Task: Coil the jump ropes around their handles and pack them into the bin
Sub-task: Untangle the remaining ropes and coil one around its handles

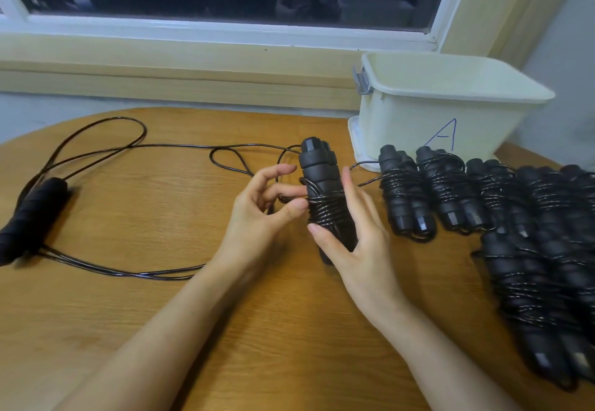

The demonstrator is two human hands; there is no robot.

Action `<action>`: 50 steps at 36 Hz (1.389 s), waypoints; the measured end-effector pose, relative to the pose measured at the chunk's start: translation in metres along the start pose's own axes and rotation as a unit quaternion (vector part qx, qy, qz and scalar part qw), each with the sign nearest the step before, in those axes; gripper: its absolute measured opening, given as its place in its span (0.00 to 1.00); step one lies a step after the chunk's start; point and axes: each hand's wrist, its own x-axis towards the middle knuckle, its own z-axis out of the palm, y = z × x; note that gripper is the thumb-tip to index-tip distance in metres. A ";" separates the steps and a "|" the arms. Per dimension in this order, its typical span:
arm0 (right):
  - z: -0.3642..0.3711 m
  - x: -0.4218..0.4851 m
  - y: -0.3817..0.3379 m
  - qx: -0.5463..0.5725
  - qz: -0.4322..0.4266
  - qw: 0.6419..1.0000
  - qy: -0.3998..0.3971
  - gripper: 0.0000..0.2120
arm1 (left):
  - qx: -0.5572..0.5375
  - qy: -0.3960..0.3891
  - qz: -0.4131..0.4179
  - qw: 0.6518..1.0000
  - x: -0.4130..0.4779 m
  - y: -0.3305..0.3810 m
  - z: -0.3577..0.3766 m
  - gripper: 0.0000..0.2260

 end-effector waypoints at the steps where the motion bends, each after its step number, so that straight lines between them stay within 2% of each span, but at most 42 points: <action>1: 0.000 0.000 0.001 0.008 -0.001 1.000 -0.001 0.36 | -0.008 -0.001 -0.007 1.000 0.000 0.000 0.001 0.24; 11: -0.002 -0.001 0.000 0.082 -0.013 0.996 -0.031 0.31 | -0.080 0.001 -0.020 0.997 -0.001 0.001 0.004 0.29; 16: -0.003 -0.002 -0.001 0.140 0.005 0.988 -0.070 0.31 | -0.037 -0.039 -0.045 0.998 0.000 0.002 0.001 0.35; 19: -0.003 -0.002 -0.003 0.146 0.019 0.985 -0.089 0.30 | -0.012 -0.072 -0.066 0.995 -0.001 0.002 -0.002 0.32; 23: -0.002 -0.003 -0.001 0.088 0.018 0.992 -0.087 0.33 | -0.014 -0.053 -0.072 0.996 -0.003 0.003 -0.002 0.27; 27: 0.003 -0.003 -0.003 0.018 0.005 0.999 -0.029 0.41 | 0.000 -0.024 -0.067 0.997 -0.004 0.002 0.005 0.27; 30: 0.008 -0.005 0.000 -0.058 -0.024 0.998 -0.026 0.46 | -0.016 0.021 -0.058 0.998 -0.005 0.003 0.011 0.27; 32: 0.010 -0.006 0.002 -0.083 -0.030 0.996 -0.024 0.45 | -0.012 0.029 -0.059 0.998 -0.005 0.003 0.012 0.27; 35: 0.010 -0.005 0.005 -0.093 -0.039 0.995 -0.016 0.39 | -0.004 0.030 -0.066 0.997 -0.005 0.000 0.009 0.27; 42: -0.002 0.002 0.006 0.026 0.008 0.998 -0.061 0.37 | -0.001 0.030 -0.037 0.999 -0.003 0.006 0.004 0.22; 50: -0.013 0.006 0.002 0.157 0.031 0.982 -0.102 0.36 | -0.027 0.009 -0.024 0.999 -0.002 0.010 0.000 0.19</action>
